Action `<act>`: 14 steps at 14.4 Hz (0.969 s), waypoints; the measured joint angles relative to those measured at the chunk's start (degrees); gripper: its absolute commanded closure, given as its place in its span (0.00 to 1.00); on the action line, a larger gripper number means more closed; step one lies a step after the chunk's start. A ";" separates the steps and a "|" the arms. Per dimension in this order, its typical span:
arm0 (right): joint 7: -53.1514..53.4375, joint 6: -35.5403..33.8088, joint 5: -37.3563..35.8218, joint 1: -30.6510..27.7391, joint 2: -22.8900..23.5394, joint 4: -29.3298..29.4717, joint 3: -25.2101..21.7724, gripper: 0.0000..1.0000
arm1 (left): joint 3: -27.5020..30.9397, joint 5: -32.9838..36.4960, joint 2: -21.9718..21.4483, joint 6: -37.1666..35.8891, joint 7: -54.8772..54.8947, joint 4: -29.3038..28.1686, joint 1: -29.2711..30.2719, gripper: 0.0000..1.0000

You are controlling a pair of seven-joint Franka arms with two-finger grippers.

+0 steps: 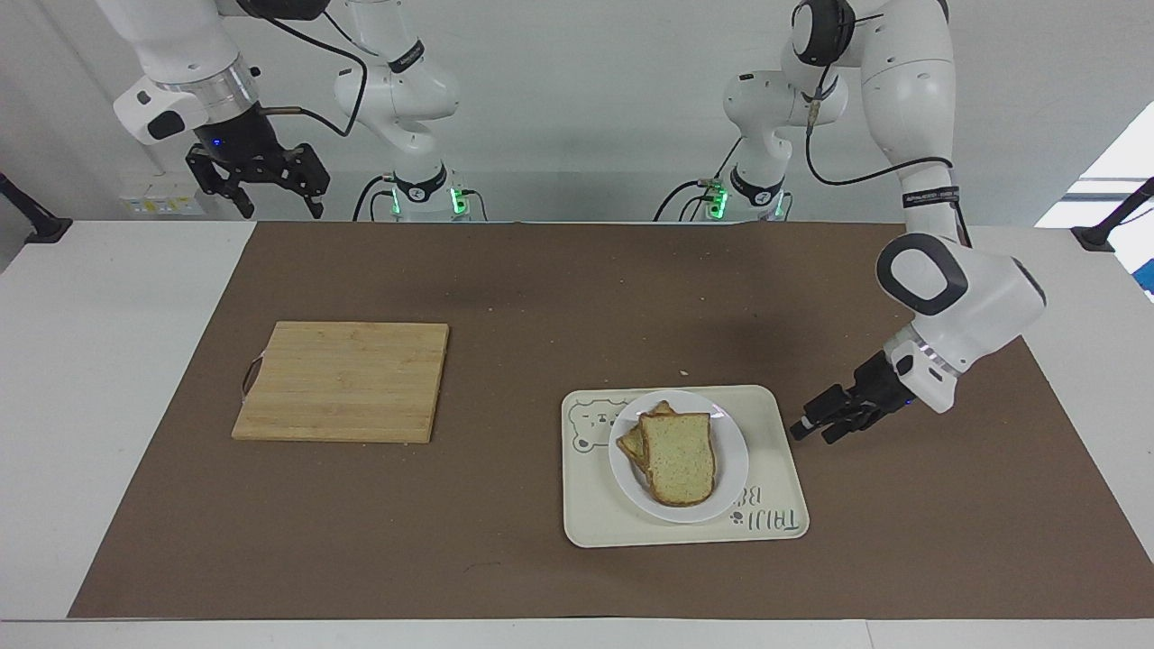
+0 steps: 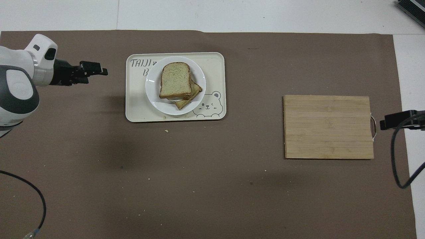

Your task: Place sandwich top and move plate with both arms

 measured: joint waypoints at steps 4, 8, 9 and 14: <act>0.00 0.00 0.00 -0.01 0.00 -0.04 0.00 0.00 | 0.09 17.68 -4.19 -7.33 -5.30 3.04 -0.01 0.00; 0.00 0.00 0.00 -0.01 0.00 -0.04 -0.01 0.00 | -0.26 25.20 -11.44 -16.57 -5.55 3.92 -0.43 0.00; 0.00 0.00 0.00 -0.01 -0.01 -0.04 -0.01 0.00 | -0.61 26.42 -13.24 -19.19 -5.56 3.93 -0.57 0.00; 0.00 0.00 0.00 -0.03 -0.01 -0.05 -0.02 0.00 | -1.08 30.03 -19.59 -30.00 -5.60 4.41 -2.76 0.00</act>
